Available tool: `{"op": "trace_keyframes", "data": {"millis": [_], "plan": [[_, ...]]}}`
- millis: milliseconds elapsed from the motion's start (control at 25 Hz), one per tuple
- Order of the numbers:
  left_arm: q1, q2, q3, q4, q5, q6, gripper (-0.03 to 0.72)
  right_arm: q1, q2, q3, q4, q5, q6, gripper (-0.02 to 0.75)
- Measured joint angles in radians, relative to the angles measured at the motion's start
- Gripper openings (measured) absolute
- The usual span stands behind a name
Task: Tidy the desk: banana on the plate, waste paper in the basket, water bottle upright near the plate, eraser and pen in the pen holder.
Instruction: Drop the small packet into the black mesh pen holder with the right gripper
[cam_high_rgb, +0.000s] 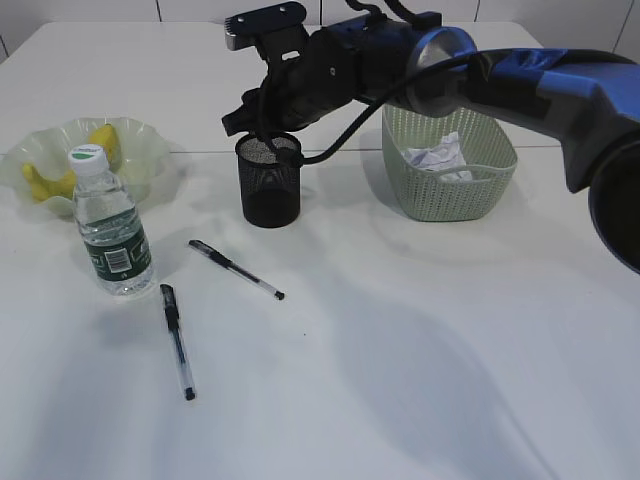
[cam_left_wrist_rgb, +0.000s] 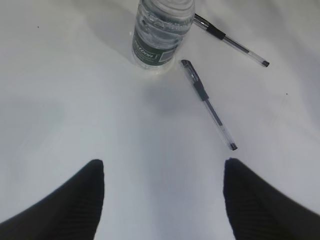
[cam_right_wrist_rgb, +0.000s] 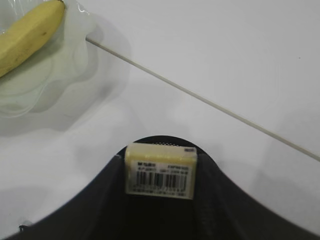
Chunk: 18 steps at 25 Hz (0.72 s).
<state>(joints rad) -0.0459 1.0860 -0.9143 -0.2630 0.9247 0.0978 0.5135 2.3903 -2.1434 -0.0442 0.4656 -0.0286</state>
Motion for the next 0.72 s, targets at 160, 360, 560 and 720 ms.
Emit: {"op": "trace_keyframes", "data": {"millis": [160,360,560,720], "plan": [[0.0,0.0,0.0,0.0,0.0,0.0,0.532,0.0,0.0,0.0,0.0,0.0,0.0,0.377],[0.0,0.0,0.0,0.0,0.0,0.0,0.531,0.0,0.0,0.0,0.0,0.002,0.0,0.409],[0.0,0.0,0.0,0.0,-0.001,0.0,0.531,0.0,0.0,0.0,0.0,0.004,-0.002,0.41],[0.0,0.0,0.0,0.0,-0.001,0.0,0.531,0.0,-0.007,0.0,-0.002,0.057,-0.002,0.41]]}}
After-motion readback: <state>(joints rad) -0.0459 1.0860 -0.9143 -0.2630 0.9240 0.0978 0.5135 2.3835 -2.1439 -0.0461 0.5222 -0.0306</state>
